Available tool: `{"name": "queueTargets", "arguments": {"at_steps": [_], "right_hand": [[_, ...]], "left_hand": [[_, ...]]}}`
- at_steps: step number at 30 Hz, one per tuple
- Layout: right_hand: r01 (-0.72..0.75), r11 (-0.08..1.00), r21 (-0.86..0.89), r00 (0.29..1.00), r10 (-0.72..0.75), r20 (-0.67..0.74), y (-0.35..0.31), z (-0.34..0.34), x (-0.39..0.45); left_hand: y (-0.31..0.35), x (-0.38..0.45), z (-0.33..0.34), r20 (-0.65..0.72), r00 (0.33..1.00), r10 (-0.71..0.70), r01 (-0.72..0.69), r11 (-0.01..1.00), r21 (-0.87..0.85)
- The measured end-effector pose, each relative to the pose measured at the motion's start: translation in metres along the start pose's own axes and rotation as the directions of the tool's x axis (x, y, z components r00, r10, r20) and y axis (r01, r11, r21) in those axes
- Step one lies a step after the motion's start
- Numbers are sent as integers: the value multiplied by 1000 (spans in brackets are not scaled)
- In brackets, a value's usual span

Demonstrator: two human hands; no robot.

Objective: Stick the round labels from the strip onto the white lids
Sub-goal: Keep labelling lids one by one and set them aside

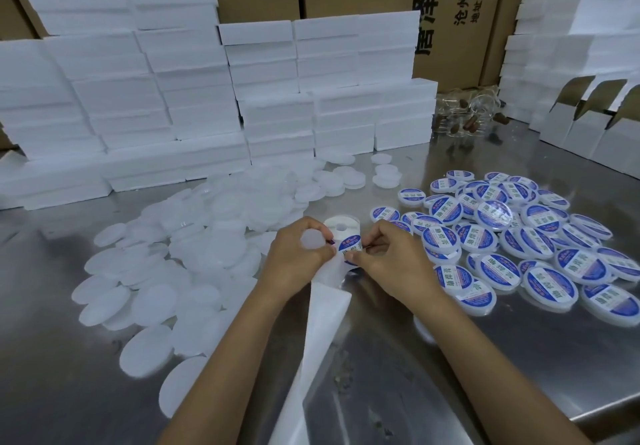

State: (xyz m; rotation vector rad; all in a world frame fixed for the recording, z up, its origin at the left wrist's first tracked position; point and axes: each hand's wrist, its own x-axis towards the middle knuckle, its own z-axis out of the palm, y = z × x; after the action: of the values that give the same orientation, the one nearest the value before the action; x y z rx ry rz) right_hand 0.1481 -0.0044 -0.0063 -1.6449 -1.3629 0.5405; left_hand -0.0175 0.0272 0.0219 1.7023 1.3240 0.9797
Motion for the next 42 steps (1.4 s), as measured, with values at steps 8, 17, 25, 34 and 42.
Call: {"name": "queueTargets", "arguments": {"at_steps": [8,17,25,34,42], "right_hand": [[-36,998,50,998,34,45,0,1,2],[-14,998,-63,1000,15,7,-1,3,0],[77,994,-79,997,-77,3,-4,1,-8],[293,952,-90,935,-265,235,-14,-6,-37],[-22,879,476,982,-70,174,-26,-21,-36]], "left_hand": [[3,0,-7,103,995,7,-15,996,84],[3,0,-7,82,996,-27,22,997,68],[-2,1,-6,60,998,35,-34,999,-5],[-6,5,-7,78,994,79,-81,996,30],[1,10,-13,-58,997,-40,30,984,-175]]}}
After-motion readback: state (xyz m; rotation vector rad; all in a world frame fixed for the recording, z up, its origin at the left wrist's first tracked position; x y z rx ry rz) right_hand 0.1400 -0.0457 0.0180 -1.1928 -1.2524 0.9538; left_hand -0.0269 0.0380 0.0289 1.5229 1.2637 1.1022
